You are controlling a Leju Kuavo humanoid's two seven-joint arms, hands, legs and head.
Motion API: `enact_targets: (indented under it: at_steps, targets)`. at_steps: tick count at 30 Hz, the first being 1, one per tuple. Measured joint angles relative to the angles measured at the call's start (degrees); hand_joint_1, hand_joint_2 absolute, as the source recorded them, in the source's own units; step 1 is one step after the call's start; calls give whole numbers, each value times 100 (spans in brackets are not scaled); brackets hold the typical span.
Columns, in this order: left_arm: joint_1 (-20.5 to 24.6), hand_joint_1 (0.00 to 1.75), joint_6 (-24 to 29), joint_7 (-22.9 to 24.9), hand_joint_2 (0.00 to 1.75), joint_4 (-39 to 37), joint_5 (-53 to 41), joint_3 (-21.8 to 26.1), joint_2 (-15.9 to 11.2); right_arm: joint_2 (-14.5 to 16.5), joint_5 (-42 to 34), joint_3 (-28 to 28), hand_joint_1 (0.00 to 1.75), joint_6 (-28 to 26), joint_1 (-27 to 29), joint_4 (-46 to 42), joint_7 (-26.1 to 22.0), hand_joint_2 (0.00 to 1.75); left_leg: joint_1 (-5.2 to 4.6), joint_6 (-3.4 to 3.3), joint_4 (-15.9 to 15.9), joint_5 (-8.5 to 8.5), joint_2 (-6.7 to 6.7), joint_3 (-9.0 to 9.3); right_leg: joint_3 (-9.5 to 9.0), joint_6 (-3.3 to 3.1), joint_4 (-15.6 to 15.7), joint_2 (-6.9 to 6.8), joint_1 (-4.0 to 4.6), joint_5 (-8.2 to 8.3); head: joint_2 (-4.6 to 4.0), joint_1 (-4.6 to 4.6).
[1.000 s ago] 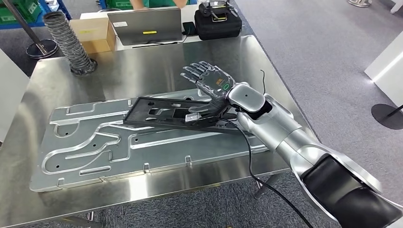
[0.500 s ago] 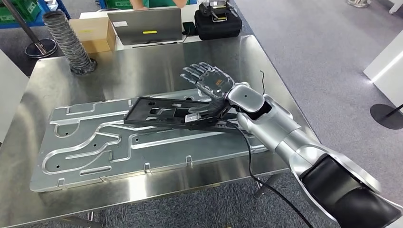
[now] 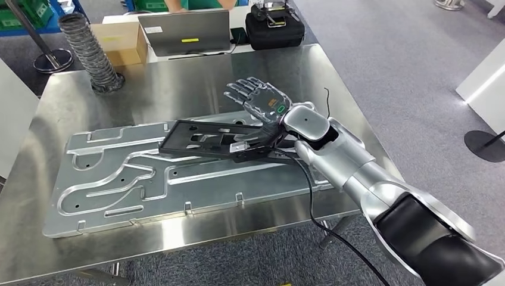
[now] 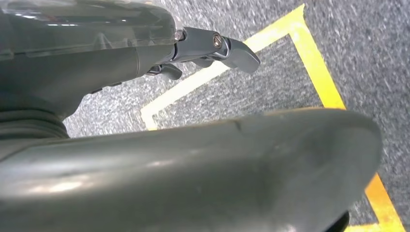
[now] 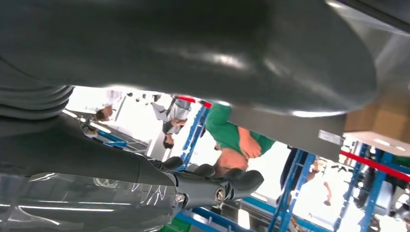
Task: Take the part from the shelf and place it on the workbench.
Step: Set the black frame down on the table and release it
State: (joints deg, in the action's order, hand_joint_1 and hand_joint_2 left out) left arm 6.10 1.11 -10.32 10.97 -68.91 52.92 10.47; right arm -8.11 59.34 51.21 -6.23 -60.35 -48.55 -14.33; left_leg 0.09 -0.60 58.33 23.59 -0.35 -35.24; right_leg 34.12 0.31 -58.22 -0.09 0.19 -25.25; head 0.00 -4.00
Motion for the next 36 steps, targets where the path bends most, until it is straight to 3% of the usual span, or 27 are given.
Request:
enact_targets:
  at_steps: [2, 3, 6, 7, 8, 9, 11, 13, 17, 19, 21, 22, 23, 24, 25, 27, 28, 29, 32, 33, 34, 36]
  targets:
    - [-2, 0, -22, -4, 0, 0, 0, 0, -2, -1, 0, -2, 0, -2, -2, 25, 5, 0, 3, 63, 33, 42, 2, -21, -9, -54, 55, -8, -30, 48, 0, 0]
    - [-4, 0, -28, -4, 0, 0, 0, 0, -3, 2, 0, -2, 0, -3, -6, 35, 8, 0, 4, 93, 156, 143, 3, -70, -13, -86, 87, -14, -47, 75, 0, 0]
    - [-8, 0, -38, -4, 0, 0, 0, 0, -5, 15, 0, 2, 0, -3, 4, 64, 8, 0, 29, 165, 1118, 696, 3, -452, 8, -135, 113, -22, -54, 115, 0, 0]
    - [-9, 0, -39, -4, 0, 0, 0, 0, -7, 16, 0, 4, 0, -2, 15, 76, 8, 0, 40, 185, 1420, 809, 3, -568, 20, -136, 106, -23, -52, 120, 0, 0]
    - [-11, 0, -40, -4, 0, 0, 0, 0, -9, 16, 0, 7, 0, -1, 25, 87, 8, 0, 49, 200, 1544, 820, 4, -601, 30, -133, 94, -23, -52, 124, 0, 0]
    - [-11, 0, -40, -4, 0, 0, 0, 0, -12, 16, 0, 8, 0, -1, 31, 96, 8, 0, 61, 211, 1450, 727, 5, -529, 40, -127, 78, -23, -55, 126, 0, 0]
    - [-8, 0, -44, -4, 0, 0, 0, 0, -20, 17, 0, 9, 0, 0, 27, 103, 8, 0, 86, 215, 747, 399, 6, -143, 59, -102, 30, -22, -61, 117, 0, 0]
    - [-2, 0, -51, -4, 0, 0, 0, 0, -24, 19, 0, 8, 0, 0, 12, 104, 8, 0, 86, 176, 179, 228, 1, 134, 113, -46, -33, -12, -45, 119, 0, 0]
    - [-4, 0, -64, -1, 0, 0, 0, 1, -27, 25, 0, 8, 0, 1, 1, 109, 7, 0, 62, 21, 59, 144, -1, 114, 196, 88, -67, -3, -51, 147, 0, 0]
    - [7, 0, -73, 4, 0, 0, 0, 1, -26, 25, 0, 6, 0, 2, -10, 122, 8, 0, 73, -63, 6, 63, 16, 76, 314, 146, -371, 1, -72, -139, 0, 0]
    - [18, 0, -77, 8, 0, 0, 0, 1, -26, 27, 0, 6, 0, 8, -14, 134, 8, 0, 69, -102, -3, -8, 28, 0, 554, 193, -1074, 3, -91, -624, 0, 0]
    - [19, 0, -80, 10, 0, 0, 0, 0, -26, 28, 0, 7, 0, 15, -11, 141, 9, 0, 64, -107, -1, -42, 30, -48, 656, 209, -1414, 2, -96, -797, 0, 0]
    - [19, 0, -84, 12, 0, 0, 0, 1, -26, 29, -1, 8, 0, 21, -6, 149, 9, 0, 61, -107, 2, -78, 30, -96, 680, 215, -1597, 2, -99, -862, 0, 0]
    - [17, 0, -88, 13, 0, 0, -1, 1, -26, 29, -4, 9, 0, 27, -5, 159, 10, 0, 58, -104, 5, -116, 27, -145, 592, 209, -1557, 2, -98, -816, 0, 0]
    - [17, 0, -91, 13, 0, 0, -1, 1, -26, 29, -8, 8, 0, 30, -10, 168, 11, 0, 55, -94, 6, -155, 22, -190, 397, 192, -1302, 2, -96, -691, 0, 0]
    - [19, 0, -93, 13, 0, 0, -2, 2, -25, 31, -16, 7, 0, 30, -43, 175, 13, 0, 45, -59, 10, -229, 13, -261, -146, 129, -477, 4, -73, -451, 0, 0]
    - [20, 0, -96, 13, 0, 0, -2, 2, -23, 35, -19, 5, 0, 29, -65, 175, 13, 0, 42, -32, 4, -266, 12, -280, -325, 100, -182, 5, -52, -379, 0, 0]
    - [22, 0, -99, 13, 0, 0, -2, 2, -22, 40, -21, 4, 0, 28, -87, 176, 13, 0, 42, 0, -4, -304, 14, -290, -418, 75, -7, 7, -29, -351, 0, 0]
    - [16, 0, -107, 13, 0, 0, -2, 1, -24, 50, -28, 2, 0, 31, -118, 186, 15, 0, 49, 105, -56, -408, 10, -319, -372, -16, 94, -10, -14, -226, 0, 1]
    - [12, 0, -108, 13, 0, 0, -2, 1, -26, 52, -31, 3, 0, 33, -123, 189, 16, 0, 48, 137, -15, -331, 9, -359, -334, -58, 131, -22, -29, -153, 0, 0]
    - [6, 0, -109, 14, 0, 0, -2, 2, -28, 55, -35, 3, 0, 35, -128, 192, 16, 0, 47, 165, 127, -147, 6, -423, -281, -101, 170, -34, -45, -72, 0, 0]
    - [3, 0, -109, 18, 0, 0, -3, 2, -32, 63, -46, 5, 0, 43, -129, 198, 16, 0, 58, 215, 763, 439, 10, -604, -135, -149, 195, -41, -50, 71, 0, -1]
